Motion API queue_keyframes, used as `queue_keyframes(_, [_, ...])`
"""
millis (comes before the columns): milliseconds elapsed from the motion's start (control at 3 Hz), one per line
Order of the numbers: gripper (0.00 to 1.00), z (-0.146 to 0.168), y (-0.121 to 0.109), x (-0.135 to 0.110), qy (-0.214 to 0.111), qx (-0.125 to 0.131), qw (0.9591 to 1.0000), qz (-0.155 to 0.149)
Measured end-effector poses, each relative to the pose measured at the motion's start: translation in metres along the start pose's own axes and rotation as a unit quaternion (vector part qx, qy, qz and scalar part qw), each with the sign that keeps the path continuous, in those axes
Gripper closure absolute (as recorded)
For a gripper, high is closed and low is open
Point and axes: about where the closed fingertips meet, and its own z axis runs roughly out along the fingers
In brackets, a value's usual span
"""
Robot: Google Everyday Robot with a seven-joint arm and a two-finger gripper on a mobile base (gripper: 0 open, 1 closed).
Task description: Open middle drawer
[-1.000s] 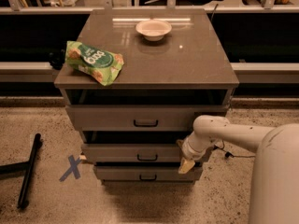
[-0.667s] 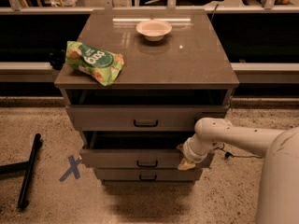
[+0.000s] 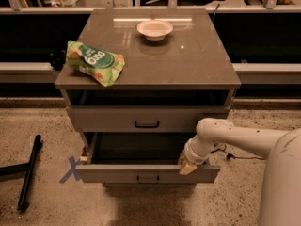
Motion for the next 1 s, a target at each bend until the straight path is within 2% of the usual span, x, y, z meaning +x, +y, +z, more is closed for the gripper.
queue_keyframes(1000, [0.29,0.0026,0.002,-0.0007,-0.001,-0.003,1.0,0.0])
